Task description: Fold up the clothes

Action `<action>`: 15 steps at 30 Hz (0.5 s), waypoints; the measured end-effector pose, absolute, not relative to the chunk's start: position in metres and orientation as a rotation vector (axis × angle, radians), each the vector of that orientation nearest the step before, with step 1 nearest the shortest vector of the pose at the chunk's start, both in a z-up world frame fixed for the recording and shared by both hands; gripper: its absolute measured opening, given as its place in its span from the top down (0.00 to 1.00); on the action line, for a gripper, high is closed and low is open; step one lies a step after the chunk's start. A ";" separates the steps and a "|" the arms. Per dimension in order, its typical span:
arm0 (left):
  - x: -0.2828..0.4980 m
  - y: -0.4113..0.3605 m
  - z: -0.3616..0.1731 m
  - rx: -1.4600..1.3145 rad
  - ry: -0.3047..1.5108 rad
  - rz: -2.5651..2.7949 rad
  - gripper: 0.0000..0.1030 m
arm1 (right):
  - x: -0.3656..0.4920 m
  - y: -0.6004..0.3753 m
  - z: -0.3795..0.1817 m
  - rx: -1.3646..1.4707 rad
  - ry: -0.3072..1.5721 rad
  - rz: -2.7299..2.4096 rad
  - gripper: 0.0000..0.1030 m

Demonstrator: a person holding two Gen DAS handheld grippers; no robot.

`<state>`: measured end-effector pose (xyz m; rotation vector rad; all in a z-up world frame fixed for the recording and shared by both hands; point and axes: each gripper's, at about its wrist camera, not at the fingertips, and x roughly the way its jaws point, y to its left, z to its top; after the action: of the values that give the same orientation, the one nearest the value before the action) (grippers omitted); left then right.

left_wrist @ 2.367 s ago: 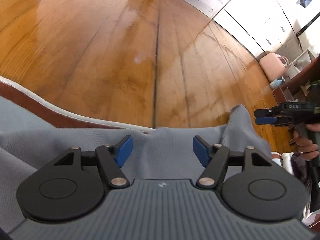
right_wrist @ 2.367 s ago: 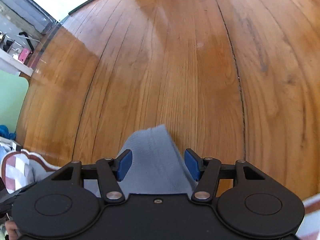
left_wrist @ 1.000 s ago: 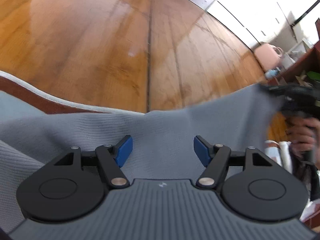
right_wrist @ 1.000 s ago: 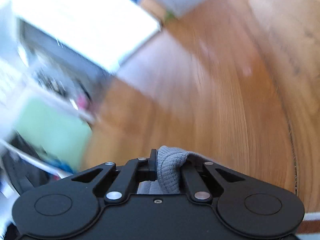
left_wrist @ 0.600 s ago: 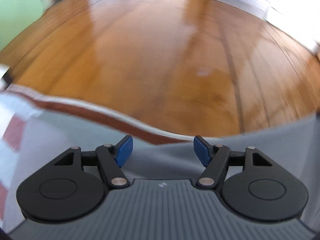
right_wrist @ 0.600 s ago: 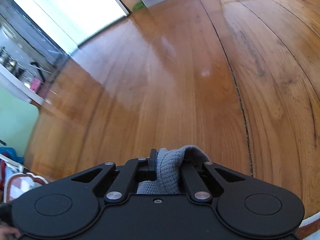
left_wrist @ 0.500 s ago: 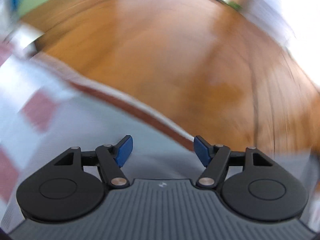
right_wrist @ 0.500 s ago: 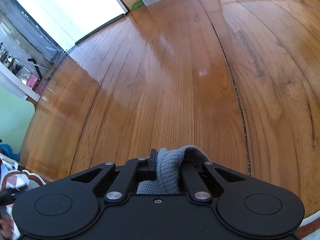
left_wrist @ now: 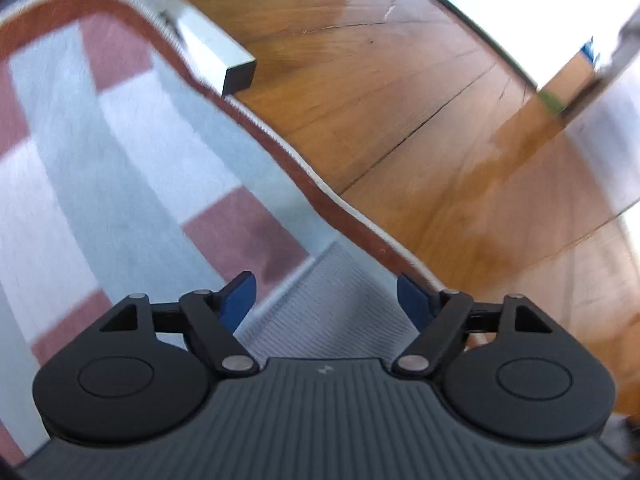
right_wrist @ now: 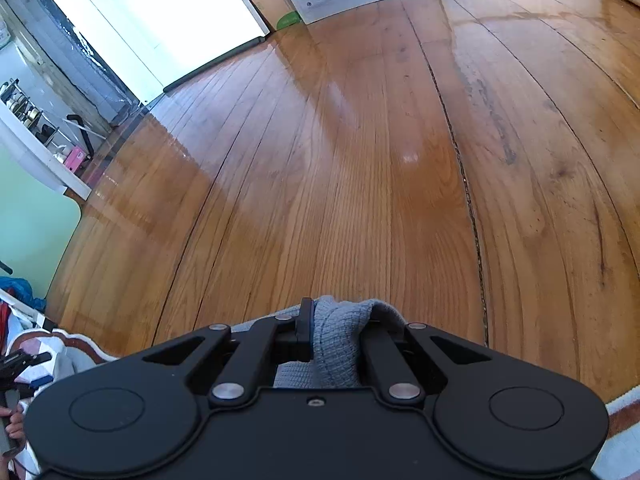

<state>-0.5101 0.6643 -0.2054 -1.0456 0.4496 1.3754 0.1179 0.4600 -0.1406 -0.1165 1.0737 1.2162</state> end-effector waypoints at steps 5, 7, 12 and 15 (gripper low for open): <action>-0.496 0.669 -0.213 -0.973 0.492 1.330 0.25 | 0.118 0.461 -0.143 -0.125 1.079 1.217 0.96; -0.486 0.670 -0.214 -0.920 0.530 1.332 0.27 | 0.118 0.463 -0.145 -0.131 1.082 1.215 0.96; -0.471 0.668 -0.209 -0.864 0.575 1.335 0.89 | 0.118 0.462 -0.144 -0.144 1.072 1.228 0.96; -0.471 0.654 -0.191 -0.800 0.514 1.402 0.90 | 0.116 0.455 -0.137 -0.106 1.033 1.241 0.96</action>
<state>-0.4708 0.6544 -0.1914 -0.8003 0.5142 1.4021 0.1162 0.4552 -0.1366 -0.1063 1.0333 1.2405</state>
